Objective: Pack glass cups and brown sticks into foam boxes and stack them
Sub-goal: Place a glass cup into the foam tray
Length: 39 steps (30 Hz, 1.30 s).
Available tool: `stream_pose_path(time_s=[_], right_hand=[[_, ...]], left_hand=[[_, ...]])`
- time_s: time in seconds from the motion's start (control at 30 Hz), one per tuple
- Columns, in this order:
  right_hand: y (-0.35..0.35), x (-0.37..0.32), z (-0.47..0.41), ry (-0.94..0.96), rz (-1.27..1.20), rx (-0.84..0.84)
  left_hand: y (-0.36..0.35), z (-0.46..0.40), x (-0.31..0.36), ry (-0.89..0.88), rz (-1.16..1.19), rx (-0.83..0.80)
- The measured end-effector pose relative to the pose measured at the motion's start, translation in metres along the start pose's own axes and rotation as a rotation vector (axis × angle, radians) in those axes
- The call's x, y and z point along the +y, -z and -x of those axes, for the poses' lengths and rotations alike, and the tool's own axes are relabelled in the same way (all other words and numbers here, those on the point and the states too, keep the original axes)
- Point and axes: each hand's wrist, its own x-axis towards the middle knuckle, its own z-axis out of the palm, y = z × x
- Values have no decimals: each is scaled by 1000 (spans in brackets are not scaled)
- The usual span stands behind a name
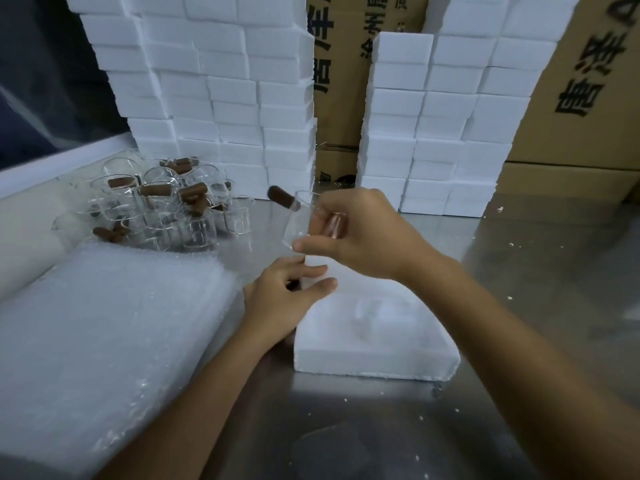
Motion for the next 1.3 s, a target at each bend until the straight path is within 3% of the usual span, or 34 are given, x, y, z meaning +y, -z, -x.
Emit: stream_pose_path(time_s=[0.17, 0.27, 0.33, 0.43, 0.6, 0.7, 0.8, 0.9, 1.0, 1.1, 1.2, 1.3], right_hand=[[37, 18, 41, -228, -115, 160], [54, 20, 51, -322, -141, 179], [64, 17, 53, -336, -150, 187], [74, 7, 56, -309, -137, 185], [78, -15, 61, -217, -254, 100], [73, -21, 62, -191, -231, 156], [67, -18, 60, -175, -175, 327], [59, -14, 58, -116, -51, 393], [52, -11, 54, -76, -59, 334], [54, -2, 54, -88, -172, 168], [57, 5, 55, -85, -192, 36], [54, 9, 56, -50, -154, 14]], left_hand=[[0, 2, 1, -31, 31, -1], [2, 5, 8, -138, -73, 134], [8, 10, 26, -312, -123, 210], [11, 23, 63, -502, -84, 181], [-1, 46, 106, -620, -119, 94], [3, 48, 118, -535, -32, 63], [14, 42, 120, -363, 227, -26], [21, 36, 115, -196, 474, -156], [20, 32, 109, -85, 722, -278], [18, 30, 105, -6, 893, -361], [14, 29, 101, 67, 998, -382], [11, 29, 97, 75, 1008, -435]])
